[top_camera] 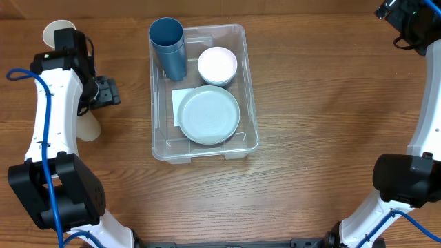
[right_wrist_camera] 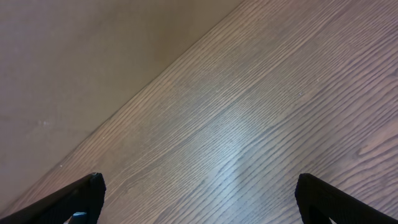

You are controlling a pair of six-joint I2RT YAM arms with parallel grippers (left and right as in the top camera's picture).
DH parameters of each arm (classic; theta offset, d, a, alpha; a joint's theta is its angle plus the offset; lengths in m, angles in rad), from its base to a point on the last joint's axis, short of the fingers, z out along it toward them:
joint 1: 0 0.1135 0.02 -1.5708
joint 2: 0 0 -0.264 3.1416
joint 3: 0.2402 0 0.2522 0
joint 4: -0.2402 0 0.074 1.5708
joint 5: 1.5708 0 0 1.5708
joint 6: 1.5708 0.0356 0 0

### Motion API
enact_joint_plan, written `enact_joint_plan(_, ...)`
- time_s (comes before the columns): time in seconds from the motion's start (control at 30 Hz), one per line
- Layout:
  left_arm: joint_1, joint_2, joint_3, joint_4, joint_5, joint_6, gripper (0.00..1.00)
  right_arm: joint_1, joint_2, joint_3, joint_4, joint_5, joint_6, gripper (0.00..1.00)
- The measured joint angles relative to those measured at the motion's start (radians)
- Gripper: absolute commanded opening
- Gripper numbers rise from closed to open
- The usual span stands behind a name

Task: Pack container
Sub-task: 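Carry a cream cup with left gripper into the bin beside blue cups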

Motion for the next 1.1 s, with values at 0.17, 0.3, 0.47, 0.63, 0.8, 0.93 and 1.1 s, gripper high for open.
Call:
enact_joint_plan(0.17,0.012,0.000,-0.013,0.015,0.002,-0.005,0.04,0.000,0.000,0.000,0.000,0.000,0.000,1.00)
enact_joint_plan(0.3,0.011,0.000,0.024,-0.021,0.006,-0.016,0.04,0.000,0.000,0.000,0.000,0.000,0.000,1.00)
enact_joint_plan(0.47,-0.043,-0.058,0.275,-0.152,0.018,-0.031,0.04,0.000,0.000,0.000,0.000,0.000,0.000,1.00)
enact_joint_plan(0.63,-0.272,-0.253,0.381,-0.126,0.007,-0.029,0.04,0.000,0.000,0.000,0.000,0.000,0.000,1.00)
enact_joint_plan(0.8,-0.536,-0.290,0.394,-0.074,0.003,-0.007,0.04,0.000,0.000,0.000,0.000,0.000,0.000,1.00)
enact_joint_plan(0.93,-0.607,-0.183,0.394,-0.088,0.003,-0.008,0.04,0.000,0.000,0.000,0.000,0.000,0.000,1.00)
enact_joint_plan(1.1,-0.606,0.012,0.394,-0.119,-0.010,-0.028,0.04,0.000,0.000,0.000,0.000,0.000,0.000,1.00)
